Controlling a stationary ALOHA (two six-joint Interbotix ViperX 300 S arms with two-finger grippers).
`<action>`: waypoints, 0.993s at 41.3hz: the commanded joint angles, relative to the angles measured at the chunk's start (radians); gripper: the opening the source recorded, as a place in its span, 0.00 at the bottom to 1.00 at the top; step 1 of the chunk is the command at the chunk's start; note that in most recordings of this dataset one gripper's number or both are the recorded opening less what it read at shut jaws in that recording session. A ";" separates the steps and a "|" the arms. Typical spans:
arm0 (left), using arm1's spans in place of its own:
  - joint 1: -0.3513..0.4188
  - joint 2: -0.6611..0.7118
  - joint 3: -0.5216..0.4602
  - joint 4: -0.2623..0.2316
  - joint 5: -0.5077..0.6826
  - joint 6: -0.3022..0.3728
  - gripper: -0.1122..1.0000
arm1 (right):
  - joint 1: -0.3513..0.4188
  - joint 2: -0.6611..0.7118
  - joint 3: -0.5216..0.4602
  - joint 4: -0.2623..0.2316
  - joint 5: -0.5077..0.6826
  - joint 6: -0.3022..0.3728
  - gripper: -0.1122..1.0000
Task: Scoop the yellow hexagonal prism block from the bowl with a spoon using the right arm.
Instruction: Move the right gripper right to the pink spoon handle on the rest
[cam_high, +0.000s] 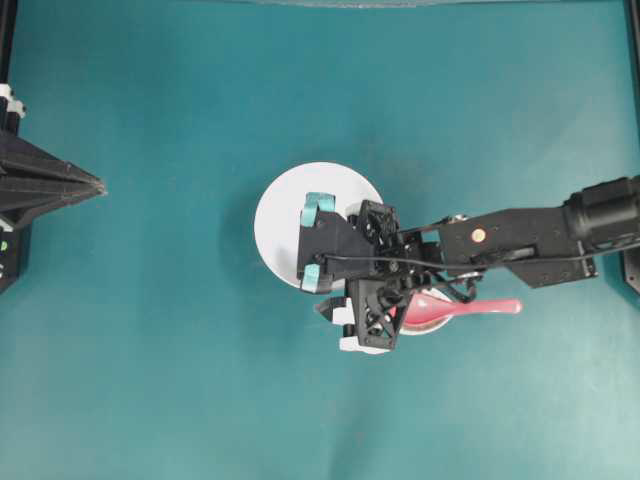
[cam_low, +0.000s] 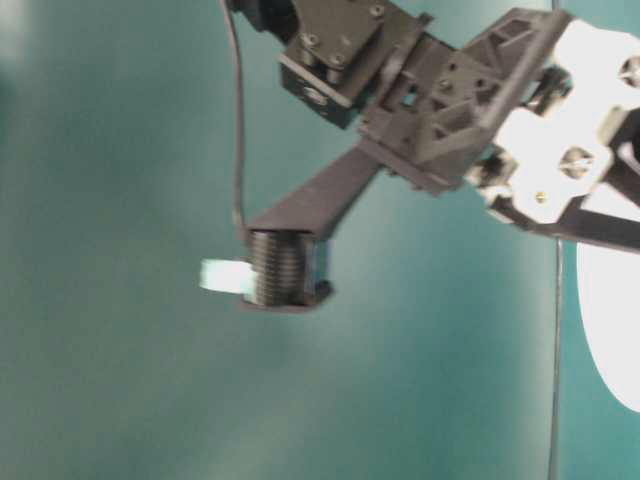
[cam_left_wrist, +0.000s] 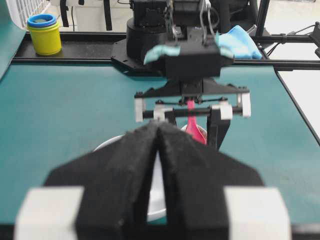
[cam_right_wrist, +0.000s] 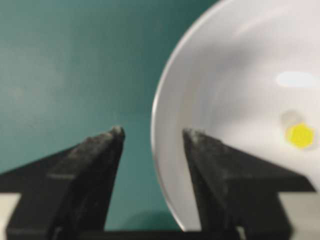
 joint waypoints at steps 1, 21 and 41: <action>-0.003 0.008 -0.028 0.003 -0.006 -0.002 0.15 | 0.002 -0.067 0.005 -0.026 -0.041 -0.002 0.61; -0.003 0.014 -0.026 0.002 -0.006 -0.002 0.15 | 0.000 -0.267 0.307 -0.026 -0.522 -0.002 0.61; -0.003 0.015 -0.025 0.003 -0.005 0.000 0.15 | 0.000 -0.353 0.549 0.077 -0.781 -0.002 0.61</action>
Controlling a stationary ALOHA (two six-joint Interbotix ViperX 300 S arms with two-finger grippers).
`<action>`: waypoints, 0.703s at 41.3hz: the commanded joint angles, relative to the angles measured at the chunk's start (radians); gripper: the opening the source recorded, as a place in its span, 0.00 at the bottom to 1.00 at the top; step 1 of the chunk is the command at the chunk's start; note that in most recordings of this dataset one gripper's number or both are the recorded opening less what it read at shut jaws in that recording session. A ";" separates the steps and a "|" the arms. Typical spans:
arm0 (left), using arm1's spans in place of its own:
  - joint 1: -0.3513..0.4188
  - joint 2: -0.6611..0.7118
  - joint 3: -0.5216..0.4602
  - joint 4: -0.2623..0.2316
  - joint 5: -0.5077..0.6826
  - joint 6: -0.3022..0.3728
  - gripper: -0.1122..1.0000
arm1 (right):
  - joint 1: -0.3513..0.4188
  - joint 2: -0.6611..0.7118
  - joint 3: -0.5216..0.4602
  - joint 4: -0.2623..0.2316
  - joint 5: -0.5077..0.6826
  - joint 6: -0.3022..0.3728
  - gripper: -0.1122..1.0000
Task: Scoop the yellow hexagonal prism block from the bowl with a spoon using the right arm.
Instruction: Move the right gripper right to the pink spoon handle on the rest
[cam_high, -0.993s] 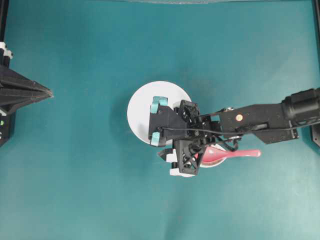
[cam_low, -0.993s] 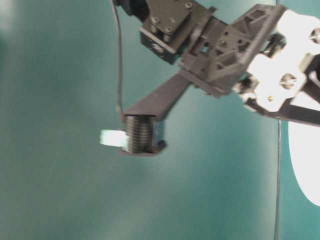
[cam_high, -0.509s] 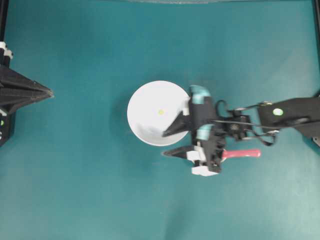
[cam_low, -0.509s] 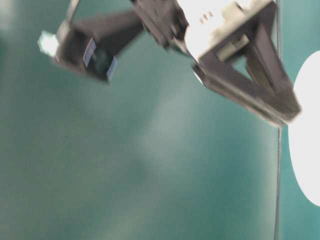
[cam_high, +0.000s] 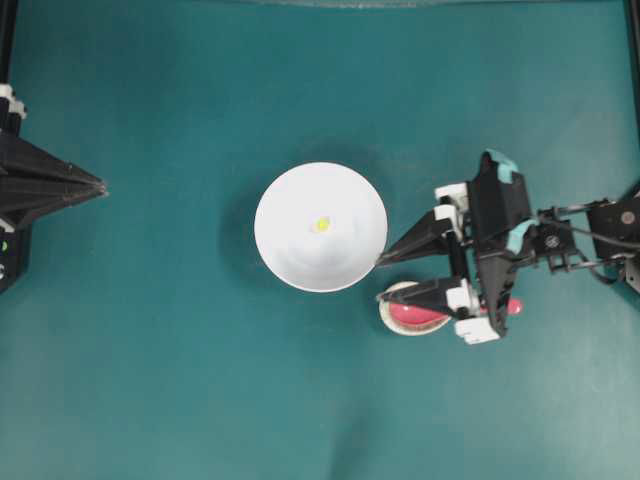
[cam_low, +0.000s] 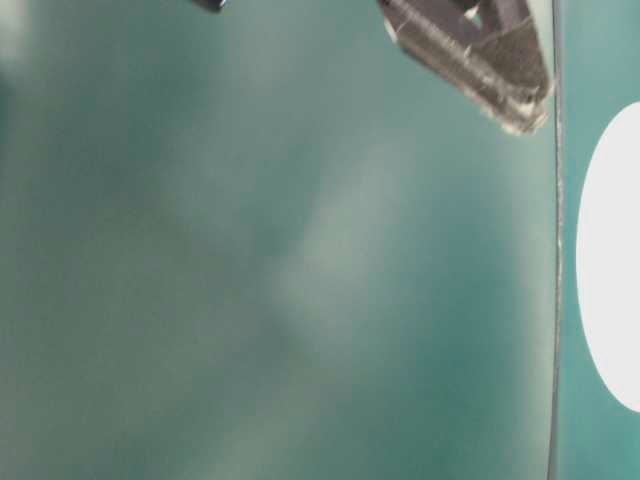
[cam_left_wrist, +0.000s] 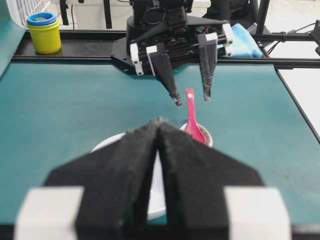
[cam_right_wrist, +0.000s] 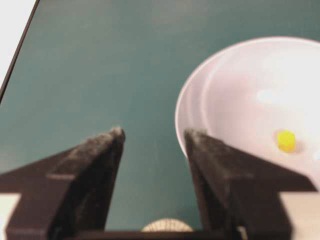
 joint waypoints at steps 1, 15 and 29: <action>-0.003 0.012 -0.025 0.002 -0.005 0.000 0.15 | 0.002 -0.026 0.020 0.015 -0.057 -0.002 0.61; -0.002 0.011 -0.025 0.003 0.012 0.000 0.15 | 0.021 -0.026 0.152 0.074 -0.247 -0.005 0.61; -0.003 0.011 -0.025 0.002 0.031 0.003 0.15 | 0.117 -0.003 0.276 0.207 -0.425 -0.018 0.61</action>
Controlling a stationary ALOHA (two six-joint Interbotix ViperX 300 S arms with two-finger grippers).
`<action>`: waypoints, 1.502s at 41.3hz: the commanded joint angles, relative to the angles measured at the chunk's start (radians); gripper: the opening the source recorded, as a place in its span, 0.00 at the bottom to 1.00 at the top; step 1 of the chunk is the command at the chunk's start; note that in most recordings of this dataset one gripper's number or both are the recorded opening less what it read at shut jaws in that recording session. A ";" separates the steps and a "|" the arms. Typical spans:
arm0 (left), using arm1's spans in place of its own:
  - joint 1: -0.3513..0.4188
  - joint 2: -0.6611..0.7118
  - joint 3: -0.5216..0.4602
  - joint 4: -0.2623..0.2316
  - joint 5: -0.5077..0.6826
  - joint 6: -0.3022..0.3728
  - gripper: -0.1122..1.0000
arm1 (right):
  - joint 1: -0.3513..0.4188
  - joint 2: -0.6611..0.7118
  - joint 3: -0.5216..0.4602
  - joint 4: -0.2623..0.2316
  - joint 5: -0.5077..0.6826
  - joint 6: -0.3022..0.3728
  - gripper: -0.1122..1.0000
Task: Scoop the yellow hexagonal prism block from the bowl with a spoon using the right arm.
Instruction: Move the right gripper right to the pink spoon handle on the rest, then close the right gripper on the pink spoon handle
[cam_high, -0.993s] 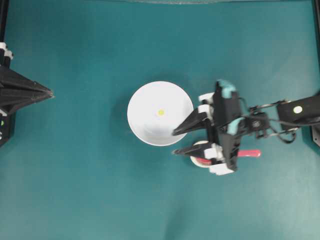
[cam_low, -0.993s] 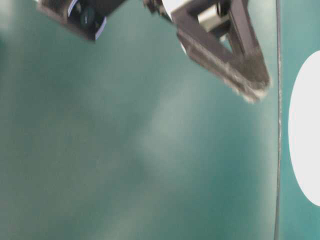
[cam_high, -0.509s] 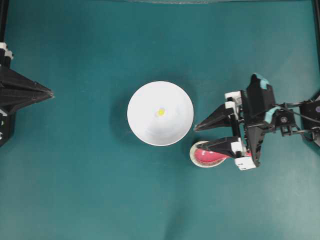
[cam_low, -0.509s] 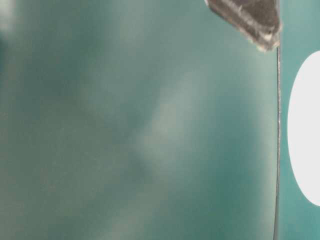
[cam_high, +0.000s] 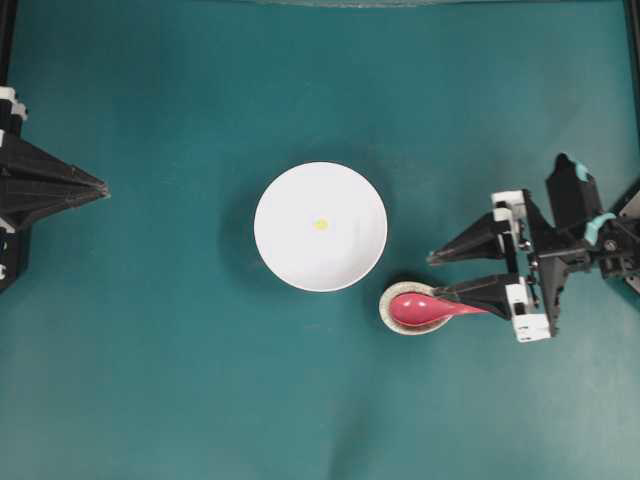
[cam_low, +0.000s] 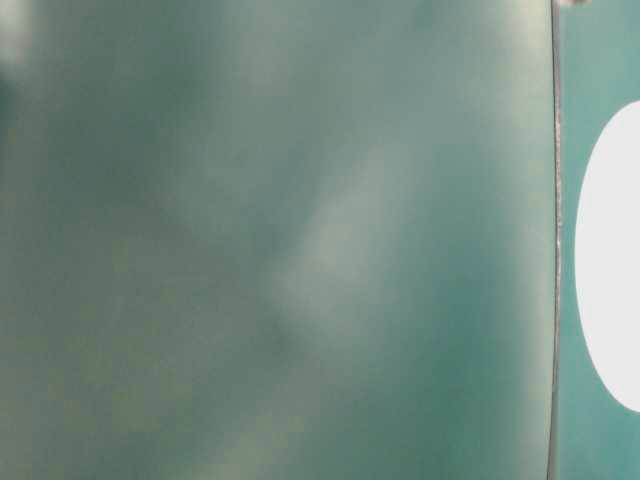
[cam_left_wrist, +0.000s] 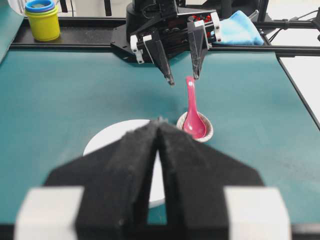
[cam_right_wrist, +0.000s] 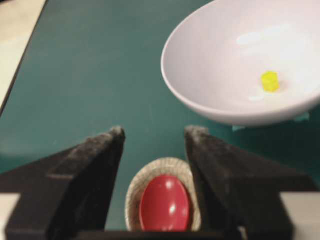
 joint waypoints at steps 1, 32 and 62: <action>-0.003 0.011 -0.025 0.002 -0.005 0.003 0.15 | 0.034 0.005 0.017 0.037 -0.061 -0.008 0.61; -0.002 0.011 -0.025 0.002 -0.005 0.003 0.15 | 0.353 0.238 0.089 0.379 -0.333 -0.043 0.61; -0.003 0.011 -0.026 0.000 -0.006 0.002 0.15 | 0.419 0.331 0.089 0.479 -0.321 -0.138 0.61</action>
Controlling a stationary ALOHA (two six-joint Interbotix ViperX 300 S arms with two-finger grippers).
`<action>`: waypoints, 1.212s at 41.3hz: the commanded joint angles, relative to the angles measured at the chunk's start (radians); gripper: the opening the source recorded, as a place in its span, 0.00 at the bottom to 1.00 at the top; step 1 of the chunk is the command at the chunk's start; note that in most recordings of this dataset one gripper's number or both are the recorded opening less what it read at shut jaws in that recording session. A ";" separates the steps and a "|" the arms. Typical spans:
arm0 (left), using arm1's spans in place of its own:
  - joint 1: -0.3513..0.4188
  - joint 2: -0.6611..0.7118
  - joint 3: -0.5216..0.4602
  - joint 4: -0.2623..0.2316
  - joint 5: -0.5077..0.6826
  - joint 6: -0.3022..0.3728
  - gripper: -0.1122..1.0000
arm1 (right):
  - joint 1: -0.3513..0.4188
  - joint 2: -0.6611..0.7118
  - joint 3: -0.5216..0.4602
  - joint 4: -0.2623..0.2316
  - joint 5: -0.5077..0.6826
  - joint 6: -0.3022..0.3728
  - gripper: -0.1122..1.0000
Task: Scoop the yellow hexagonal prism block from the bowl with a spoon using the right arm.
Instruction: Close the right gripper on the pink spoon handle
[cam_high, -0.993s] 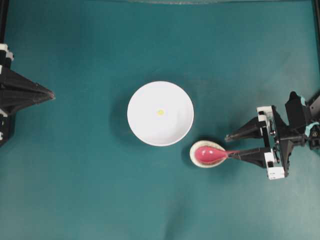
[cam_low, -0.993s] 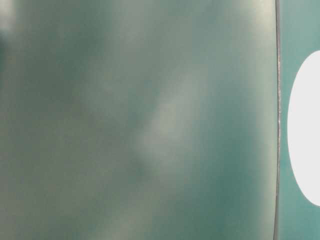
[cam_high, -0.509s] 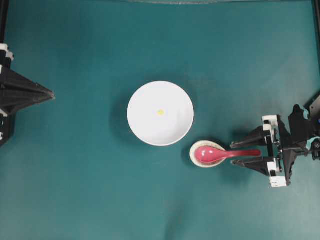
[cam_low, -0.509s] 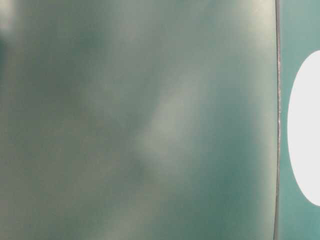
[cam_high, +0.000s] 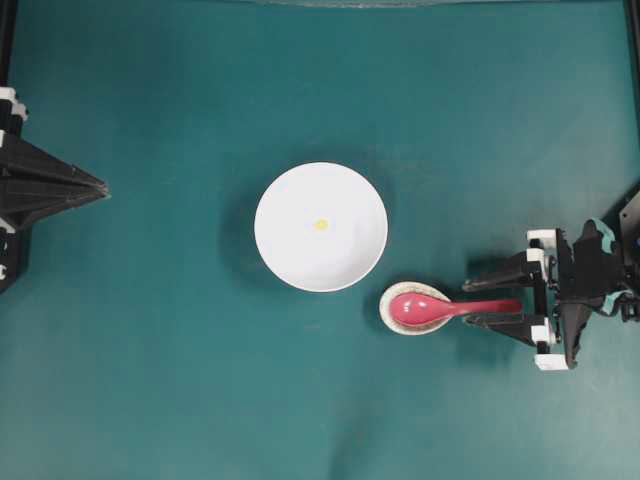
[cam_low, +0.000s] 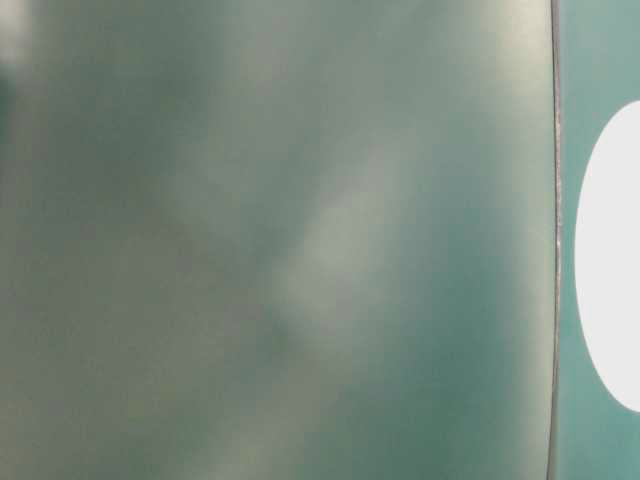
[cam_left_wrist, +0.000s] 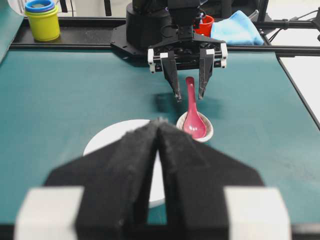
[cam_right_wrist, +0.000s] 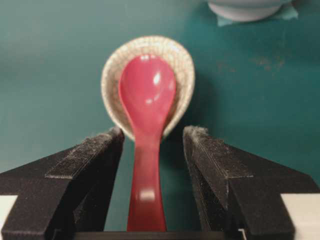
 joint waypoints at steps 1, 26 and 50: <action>-0.003 0.011 -0.026 0.002 -0.008 0.000 0.15 | 0.008 -0.009 -0.005 0.002 0.017 -0.002 0.61; -0.003 0.011 -0.026 0.000 -0.008 0.002 0.15 | 0.012 -0.009 -0.006 -0.002 0.028 -0.003 0.47; -0.003 0.011 -0.026 0.000 -0.012 0.002 0.15 | 0.005 -0.040 0.003 0.000 -0.014 -0.012 0.32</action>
